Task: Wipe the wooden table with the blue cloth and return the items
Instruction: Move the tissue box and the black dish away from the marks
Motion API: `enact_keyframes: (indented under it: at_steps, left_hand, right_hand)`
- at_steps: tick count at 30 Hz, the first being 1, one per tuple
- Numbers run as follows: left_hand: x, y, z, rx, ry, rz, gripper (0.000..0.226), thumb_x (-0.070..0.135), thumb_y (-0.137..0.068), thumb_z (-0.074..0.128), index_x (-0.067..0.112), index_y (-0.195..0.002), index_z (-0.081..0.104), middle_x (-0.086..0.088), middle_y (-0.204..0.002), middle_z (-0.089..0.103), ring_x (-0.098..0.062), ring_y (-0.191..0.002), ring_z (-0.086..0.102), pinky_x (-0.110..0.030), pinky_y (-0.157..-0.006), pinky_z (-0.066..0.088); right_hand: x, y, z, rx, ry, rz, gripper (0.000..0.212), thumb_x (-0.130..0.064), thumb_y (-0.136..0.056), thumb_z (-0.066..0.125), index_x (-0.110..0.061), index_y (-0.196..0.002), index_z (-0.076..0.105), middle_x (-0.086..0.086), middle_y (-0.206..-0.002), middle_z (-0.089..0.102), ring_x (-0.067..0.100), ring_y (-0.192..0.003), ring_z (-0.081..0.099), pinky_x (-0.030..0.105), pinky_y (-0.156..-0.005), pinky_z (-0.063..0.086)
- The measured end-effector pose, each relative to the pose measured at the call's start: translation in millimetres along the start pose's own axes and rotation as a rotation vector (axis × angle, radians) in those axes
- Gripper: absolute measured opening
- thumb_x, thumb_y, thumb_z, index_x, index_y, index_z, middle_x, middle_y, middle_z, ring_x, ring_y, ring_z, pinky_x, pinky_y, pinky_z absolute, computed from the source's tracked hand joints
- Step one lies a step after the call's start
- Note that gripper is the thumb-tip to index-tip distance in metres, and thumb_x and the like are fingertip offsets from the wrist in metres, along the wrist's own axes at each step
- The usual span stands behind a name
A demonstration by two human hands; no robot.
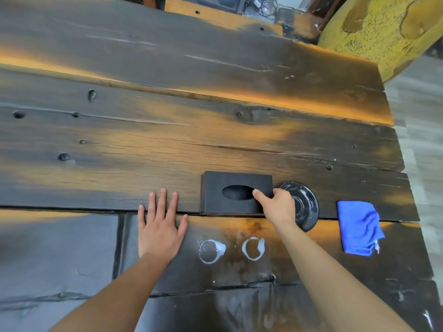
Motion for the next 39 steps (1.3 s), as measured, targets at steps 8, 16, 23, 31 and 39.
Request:
enact_keyframes:
  at_steps: [8,16,23,31,39]
  left_hand:
    - [-2,-2,2,0.005,-0.025,0.022,0.072,0.065,-0.099,0.013,0.033,-0.163,0.011,0.000,-0.173,0.006,-0.023,-0.160,-0.006,-0.054,-0.128,0.003]
    - [-3,-1,3,0.028,-0.012,0.029,0.071,0.064,-0.100,0.018,0.032,-0.163,0.011,0.000,-0.172,0.007,-0.024,-0.160,-0.003,-0.054,-0.128,0.004]
    - [-3,-2,4,0.035,-0.018,0.024,0.071,0.064,-0.100,0.021,0.032,-0.163,0.016,-0.001,-0.172,0.012,-0.024,-0.160,0.001,-0.054,-0.128,0.005]
    - [41,-5,-6,0.100,0.222,0.012,0.069,0.054,-0.093,0.040,0.016,-0.150,0.045,-0.009,-0.165,0.033,-0.026,-0.158,0.016,-0.050,-0.126,0.008]
    - [166,-17,21,-0.064,0.172,0.283,0.072,0.064,-0.097,0.033,0.022,-0.156,0.036,-0.001,-0.169,0.026,-0.022,-0.159,0.012,-0.046,-0.127,0.009]
  right_hand:
    - [-55,-37,6,0.012,-0.044,-0.017,0.042,-0.053,-0.083,0.071,-0.012,-0.086,0.070,0.002,-0.081,0.071,0.024,-0.078,0.067,0.032,-0.058,0.048]
    - [-101,-78,12,0.059,-0.091,0.004,0.051,-0.058,-0.077,0.074,-0.011,-0.097,0.070,0.006,-0.094,0.074,0.028,-0.086,0.068,0.037,-0.073,0.057]
    - [-90,-64,1,0.048,-0.140,-0.038,0.076,-0.067,-0.080,0.066,-0.011,-0.132,0.061,0.005,-0.124,0.068,0.028,-0.117,0.063,0.044,-0.100,0.052]
    - [58,-4,-65,0.298,-0.070,0.053,0.049,-0.045,-0.090,0.063,-0.006,-0.118,0.065,0.013,-0.110,0.065,0.031,-0.107,0.060,0.042,-0.092,0.048]
    - [152,-2,-65,0.152,-0.345,0.327,0.021,-0.030,-0.095,0.058,-0.010,-0.090,0.058,0.014,-0.079,0.069,0.026,-0.065,0.066,0.052,-0.076,0.058]
Point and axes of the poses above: each hand's wrist, its own y-axis away from the middle knuckle, its own z-axis out of the palm, x = y × z, the point moved 4 cm from there along -y, towards the middle knuckle
